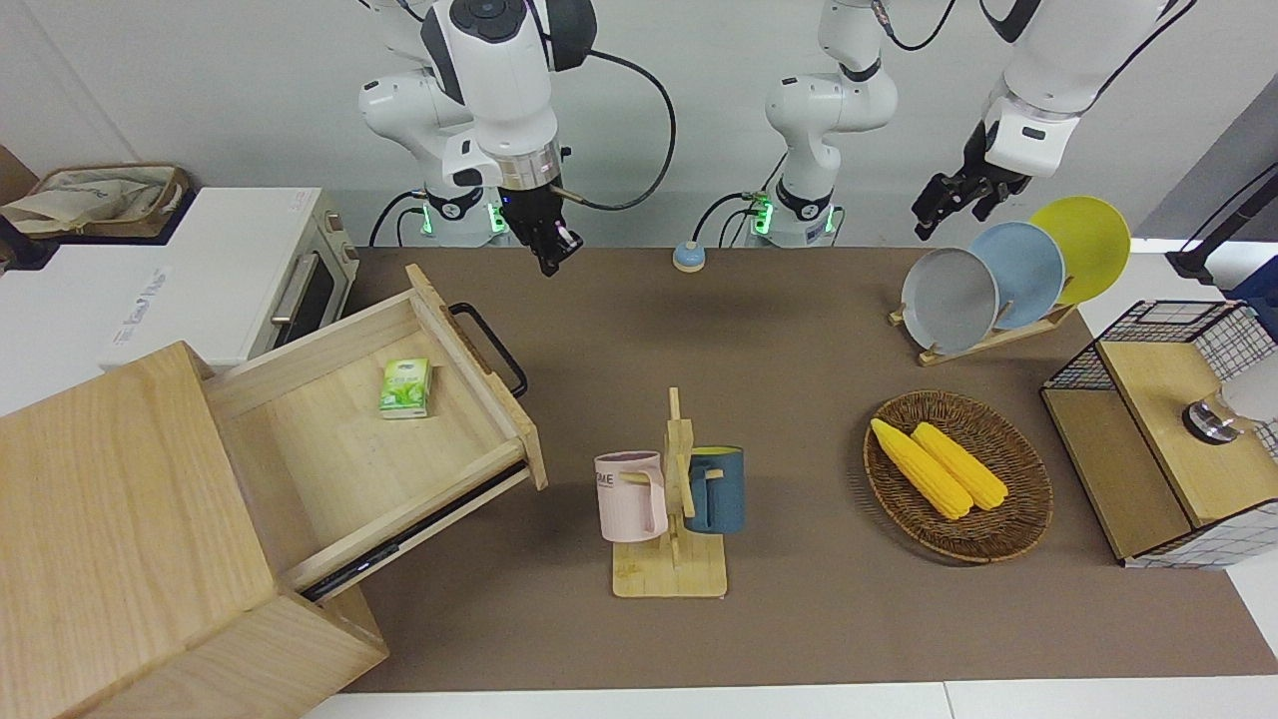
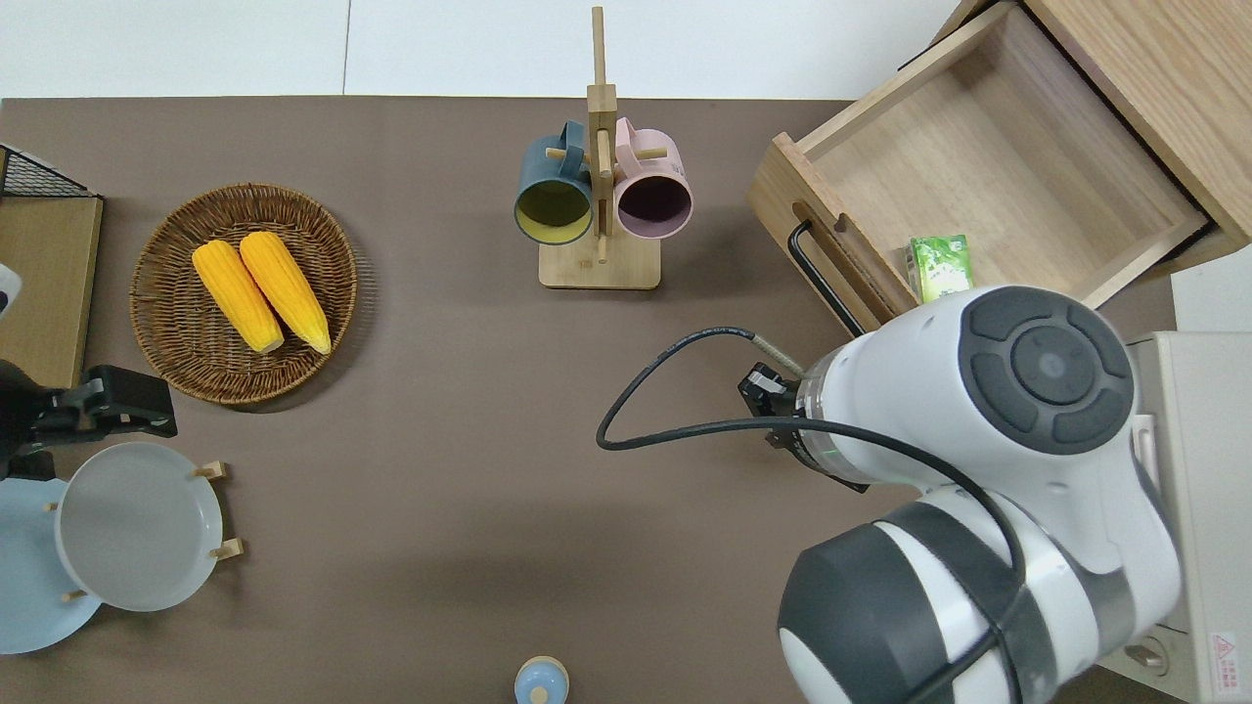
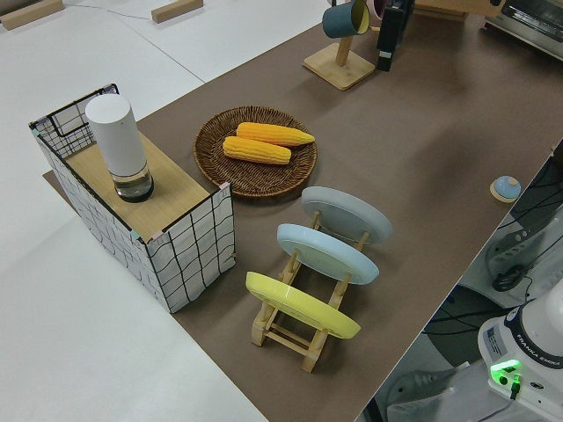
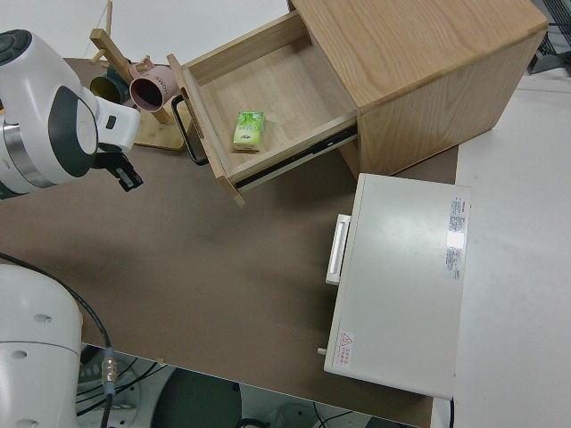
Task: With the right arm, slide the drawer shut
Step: 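Place the right gripper against the drawer front near the black handle, then push the drawer away from the robot with the right gripper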
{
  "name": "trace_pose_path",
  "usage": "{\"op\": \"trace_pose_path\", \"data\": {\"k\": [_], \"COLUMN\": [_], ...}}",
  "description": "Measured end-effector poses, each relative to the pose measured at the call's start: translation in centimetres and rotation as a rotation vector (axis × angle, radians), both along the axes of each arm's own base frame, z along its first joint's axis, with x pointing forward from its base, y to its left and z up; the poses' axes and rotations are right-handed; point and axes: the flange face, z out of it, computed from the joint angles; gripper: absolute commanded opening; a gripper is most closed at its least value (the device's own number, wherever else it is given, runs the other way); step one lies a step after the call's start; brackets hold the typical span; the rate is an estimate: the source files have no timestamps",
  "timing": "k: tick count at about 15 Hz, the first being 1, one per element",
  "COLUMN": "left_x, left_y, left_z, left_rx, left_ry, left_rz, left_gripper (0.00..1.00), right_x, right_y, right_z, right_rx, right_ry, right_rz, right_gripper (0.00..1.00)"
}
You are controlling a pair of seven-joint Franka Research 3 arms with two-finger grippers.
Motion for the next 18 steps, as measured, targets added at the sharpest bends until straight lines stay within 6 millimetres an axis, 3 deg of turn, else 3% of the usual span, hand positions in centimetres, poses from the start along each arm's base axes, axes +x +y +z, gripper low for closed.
{"op": "trace_pose_path", "data": {"k": [9, 18], "left_x": [0.0, 0.0], "left_y": [0.0, 0.0], "left_z": [0.0, 0.0], "left_rx": [0.0, 0.0], "left_ry": [0.0, 0.0], "left_rz": [0.0, 0.0], "left_gripper": [0.99, 0.99], "right_x": [2.4, 4.9], "right_y": [-2.0, -2.2], "right_z": [-2.0, -6.8], "right_rx": [0.019, -0.044], "right_ry": [-0.051, -0.056], "right_rz": [-0.114, -0.122], "right_gripper": [0.016, 0.0]}}
